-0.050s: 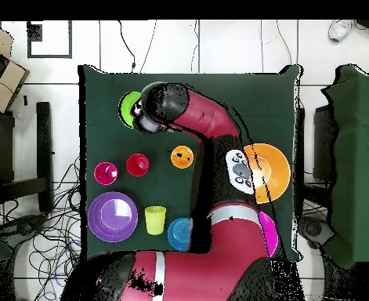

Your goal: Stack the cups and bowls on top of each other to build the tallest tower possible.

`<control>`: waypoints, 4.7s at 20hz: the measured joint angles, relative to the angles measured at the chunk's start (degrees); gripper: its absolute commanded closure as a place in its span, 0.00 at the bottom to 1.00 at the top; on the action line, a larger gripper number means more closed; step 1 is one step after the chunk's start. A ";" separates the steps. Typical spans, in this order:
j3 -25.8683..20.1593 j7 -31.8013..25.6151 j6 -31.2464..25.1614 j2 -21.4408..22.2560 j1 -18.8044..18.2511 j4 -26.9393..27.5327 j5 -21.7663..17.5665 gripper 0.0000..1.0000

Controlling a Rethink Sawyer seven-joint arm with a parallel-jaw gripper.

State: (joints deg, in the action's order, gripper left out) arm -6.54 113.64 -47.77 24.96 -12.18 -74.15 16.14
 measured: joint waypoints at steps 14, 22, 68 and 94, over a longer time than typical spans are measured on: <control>-3.55 0.00 -0.04 2.67 -4.12 -5.04 1.38 1.00; -5.45 0.00 -0.05 3.27 -5.37 -7.50 1.54 1.00; -12.54 0.00 -7.59 6.05 -14.28 -13.71 1.49 1.00; -15.33 0.00 -10.37 1.70 -19.80 -9.59 -3.77 1.00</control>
State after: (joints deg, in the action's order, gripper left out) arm -21.87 113.64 -58.14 26.66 -31.98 -83.74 12.37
